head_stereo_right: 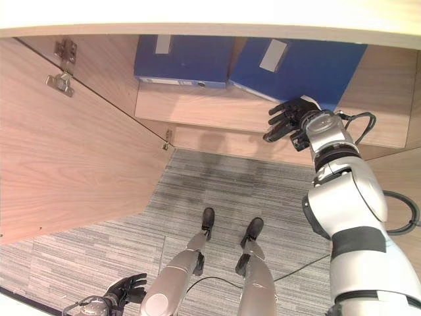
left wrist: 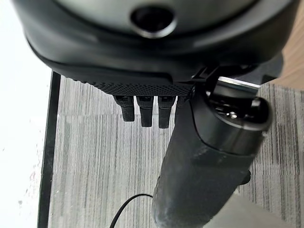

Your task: Put the empty folder in the office cabinet

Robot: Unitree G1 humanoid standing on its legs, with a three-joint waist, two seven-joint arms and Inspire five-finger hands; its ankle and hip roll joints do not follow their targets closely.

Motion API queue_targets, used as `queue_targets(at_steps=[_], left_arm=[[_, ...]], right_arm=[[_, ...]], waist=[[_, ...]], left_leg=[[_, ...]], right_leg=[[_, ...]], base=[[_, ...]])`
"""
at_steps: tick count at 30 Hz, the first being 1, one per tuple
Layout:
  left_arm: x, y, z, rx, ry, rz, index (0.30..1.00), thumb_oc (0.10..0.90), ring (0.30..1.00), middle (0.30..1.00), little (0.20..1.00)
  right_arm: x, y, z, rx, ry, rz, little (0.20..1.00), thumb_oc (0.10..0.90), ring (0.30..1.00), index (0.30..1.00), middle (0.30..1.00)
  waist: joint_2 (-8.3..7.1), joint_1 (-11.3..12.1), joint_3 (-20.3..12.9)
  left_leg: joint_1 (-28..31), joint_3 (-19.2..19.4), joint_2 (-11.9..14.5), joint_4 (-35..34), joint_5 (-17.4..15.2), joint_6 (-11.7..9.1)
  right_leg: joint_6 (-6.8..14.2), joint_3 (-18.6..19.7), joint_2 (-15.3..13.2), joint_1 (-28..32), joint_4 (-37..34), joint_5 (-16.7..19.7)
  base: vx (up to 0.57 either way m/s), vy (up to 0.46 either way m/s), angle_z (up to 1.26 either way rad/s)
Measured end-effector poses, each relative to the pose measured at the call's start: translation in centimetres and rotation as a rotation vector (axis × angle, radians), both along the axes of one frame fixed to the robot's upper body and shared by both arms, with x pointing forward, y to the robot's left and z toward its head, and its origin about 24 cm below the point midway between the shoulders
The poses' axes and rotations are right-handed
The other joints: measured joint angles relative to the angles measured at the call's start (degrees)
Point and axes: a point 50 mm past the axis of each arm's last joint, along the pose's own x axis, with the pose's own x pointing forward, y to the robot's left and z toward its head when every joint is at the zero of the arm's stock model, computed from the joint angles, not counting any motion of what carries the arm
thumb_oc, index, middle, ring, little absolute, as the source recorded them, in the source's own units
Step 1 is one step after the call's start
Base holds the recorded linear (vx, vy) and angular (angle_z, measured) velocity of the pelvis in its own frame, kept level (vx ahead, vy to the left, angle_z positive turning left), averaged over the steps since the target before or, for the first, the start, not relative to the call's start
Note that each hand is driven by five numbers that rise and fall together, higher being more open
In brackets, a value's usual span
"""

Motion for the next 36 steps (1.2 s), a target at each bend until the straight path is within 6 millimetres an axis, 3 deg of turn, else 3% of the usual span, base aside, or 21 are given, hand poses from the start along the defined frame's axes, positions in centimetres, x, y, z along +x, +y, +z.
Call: queue_targets(at_steps=[6,10,14,17,29,36], left_arm=[[0.1,-0.4,0.2,0.004,-0.027,0.000,0.900,0.800,0.900,0.900,0.900],[0.1,-0.6,0.3,-0.014,-0.050,0.034,0.900,0.800,0.900,0.900,0.900],[0.6,-0.9,0.6,-0.006,-0.086,0.040,0.900,0.800,0.900,0.900,0.900],[0.8,-0.9,0.7,-0.003,-0.101,0.050,0.900,0.800,0.900,0.900,0.900],[1.6,-1.6,1.1,-0.034,-0.139,0.049,0.900,0.800,0.900,0.900,0.900],[1.6,-1.6,1.1,-0.031,-0.141,0.046,0.900,0.800,0.900,0.900,0.900]], right_arm=[[-0.8,-2.3,1.2,-0.020,-0.068,-0.139,0.900,0.800,0.900,0.900,0.900],[-1.3,-3.4,3.1,-0.243,-0.076,-0.185,0.900,0.800,0.900,0.900,0.900],[-1.9,-4.4,5.5,-0.474,-0.109,-0.237,0.900,0.800,0.900,0.900,0.900],[-2.1,-4.7,6.5,-0.547,-0.121,-0.255,0.900,0.800,0.900,0.900,0.900],[-2.5,-4.9,8.5,-0.573,-0.187,-0.291,0.900,0.800,0.900,0.900,0.900],[-2.1,-4.0,9.4,-0.599,-0.260,-0.267,0.900,0.800,0.900,0.900,0.900]], waist=[[0.73,0.3,-0.3],[0.84,0.4,-0.3],[2.22,0.3,0.4],[2.25,0.1,0.5],[1.99,-0.9,2.1],[2.03,-1.6,2.8]], left_leg=[[-1.1,-0.5,-0.2,-0.1,0.1,0.0],[-2.2,-0.6,-0.4,-0.1,0.1,0.0],[-2.6,-0.9,-0.7,-0.5,0.5,0.5],[-2.8,-0.9,-0.7,-1.0,0.8,0.5],[-3.5,-0.8,-0.7,-1.0,0.9,0.5],[-3.8,0.1,-0.6,-1.0,0.9,0.5]], right_leg=[[0.1,-0.1,0.0,-1.0,0.0,0.1],[0.2,-0.2,-0.3,-2.1,0.0,0.1],[0.3,-0.4,-0.5,-2.4,-0.3,0.2],[0.3,-0.4,-0.4,-2.8,-0.6,0.2],[0.8,-0.3,-0.1,-2.8,-2.2,1.1],[0.9,0.3,0.1,-3.1,-3.1,1.9]], base=[[-0.01,0.010,0.01],[0.00,0.005,0.01],[-0.01,0.005,0.02],[0.00,0.000,0.00],[0.00,0.000,0.00],[-0.01,0.007,-0.04]])
